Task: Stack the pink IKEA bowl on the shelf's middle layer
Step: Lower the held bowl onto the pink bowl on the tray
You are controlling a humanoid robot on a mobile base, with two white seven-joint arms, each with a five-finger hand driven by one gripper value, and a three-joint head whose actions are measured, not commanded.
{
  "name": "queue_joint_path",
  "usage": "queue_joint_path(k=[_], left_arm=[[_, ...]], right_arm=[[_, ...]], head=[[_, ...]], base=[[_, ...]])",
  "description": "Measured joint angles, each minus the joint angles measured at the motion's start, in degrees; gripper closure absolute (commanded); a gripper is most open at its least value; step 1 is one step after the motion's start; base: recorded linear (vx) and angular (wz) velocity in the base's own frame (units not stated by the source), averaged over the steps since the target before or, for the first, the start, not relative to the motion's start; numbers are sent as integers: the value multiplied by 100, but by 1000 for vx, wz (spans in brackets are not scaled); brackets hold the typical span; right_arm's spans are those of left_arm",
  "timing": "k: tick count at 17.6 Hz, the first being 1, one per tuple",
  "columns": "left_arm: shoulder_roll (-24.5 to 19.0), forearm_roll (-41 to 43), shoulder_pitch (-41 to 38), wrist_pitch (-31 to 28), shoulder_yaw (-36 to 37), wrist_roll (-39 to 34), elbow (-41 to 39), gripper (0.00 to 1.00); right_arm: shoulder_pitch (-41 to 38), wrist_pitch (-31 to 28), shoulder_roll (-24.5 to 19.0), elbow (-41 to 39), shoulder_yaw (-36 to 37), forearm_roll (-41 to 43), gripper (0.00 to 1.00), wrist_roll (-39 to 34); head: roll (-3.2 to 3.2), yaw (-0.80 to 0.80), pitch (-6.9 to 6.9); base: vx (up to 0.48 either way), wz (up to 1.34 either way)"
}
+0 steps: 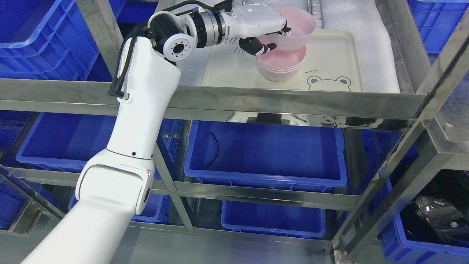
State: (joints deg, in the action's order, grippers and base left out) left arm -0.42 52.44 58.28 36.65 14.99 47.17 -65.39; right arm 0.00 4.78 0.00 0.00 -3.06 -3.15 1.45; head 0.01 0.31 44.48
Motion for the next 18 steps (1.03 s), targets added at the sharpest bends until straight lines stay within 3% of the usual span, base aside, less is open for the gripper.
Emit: queue_joint_path(k=[18], left_arm=[[34,41,-70,-227,160,720,-585,98]], right_arm=[[0,0,0,0,0,0,0,-34]], head=[[0,0,0]], base=[[0,0]])
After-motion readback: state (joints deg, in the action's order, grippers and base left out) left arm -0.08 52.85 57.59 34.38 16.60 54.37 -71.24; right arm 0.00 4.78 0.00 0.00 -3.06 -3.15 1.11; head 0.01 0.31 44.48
